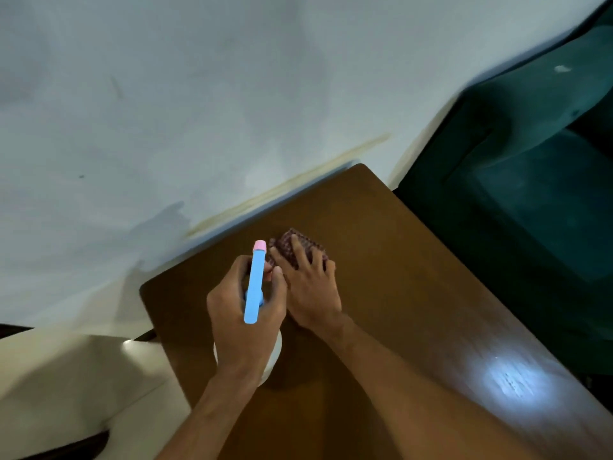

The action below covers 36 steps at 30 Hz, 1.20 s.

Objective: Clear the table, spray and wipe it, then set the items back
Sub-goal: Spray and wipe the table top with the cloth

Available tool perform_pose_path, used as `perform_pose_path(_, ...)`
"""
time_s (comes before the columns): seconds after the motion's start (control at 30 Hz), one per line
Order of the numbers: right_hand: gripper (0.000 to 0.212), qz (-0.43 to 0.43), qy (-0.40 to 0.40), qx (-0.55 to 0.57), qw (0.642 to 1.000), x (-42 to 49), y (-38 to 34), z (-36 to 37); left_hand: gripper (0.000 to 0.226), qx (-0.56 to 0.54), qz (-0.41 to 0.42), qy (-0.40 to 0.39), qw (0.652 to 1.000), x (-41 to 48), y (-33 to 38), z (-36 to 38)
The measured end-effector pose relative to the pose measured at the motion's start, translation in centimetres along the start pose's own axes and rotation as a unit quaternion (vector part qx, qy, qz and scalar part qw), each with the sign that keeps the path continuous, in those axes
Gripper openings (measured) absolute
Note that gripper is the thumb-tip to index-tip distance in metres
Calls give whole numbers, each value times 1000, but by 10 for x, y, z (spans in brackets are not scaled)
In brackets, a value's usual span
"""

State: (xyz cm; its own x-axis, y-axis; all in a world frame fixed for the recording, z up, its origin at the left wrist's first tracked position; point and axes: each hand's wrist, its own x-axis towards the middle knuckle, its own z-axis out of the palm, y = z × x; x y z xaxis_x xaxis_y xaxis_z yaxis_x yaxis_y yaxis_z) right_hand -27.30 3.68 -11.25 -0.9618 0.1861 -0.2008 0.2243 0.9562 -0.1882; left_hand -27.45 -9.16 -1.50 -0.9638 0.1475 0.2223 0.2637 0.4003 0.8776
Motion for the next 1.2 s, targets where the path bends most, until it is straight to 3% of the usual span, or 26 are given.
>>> perform_pose_path(0.13,62,-127,-12,-10,992,-57,-18,15,32,11,-13,7,1000,-28,12,-21)
perform_pose_path(0.23,60,-148,-26,-62,987,-86,18,4,25,-13,3,10,1000,-59,33,-26)
perform_pose_path(0.4,53,65,-27,-67,995,-128,141,-23,23,-39,22,-6,999,-119,54,-10)
perform_pose_path(0.57,53,307,-16,-25,951,-215,252,-28,11,-72,49,-33,996,-178,69,20)
perform_pose_path(0.7,54,364,-21,24,931,-251,254,-21,9,-76,51,-37,995,-215,81,32)
perform_pose_path(0.9,54,292,-21,24,956,-238,180,-10,9,-71,16,-24,997,-240,87,21)
perform_pose_path(1.2,56,53,-40,-11,998,-223,24,19,14,-34,-137,37,989,-284,53,-41)
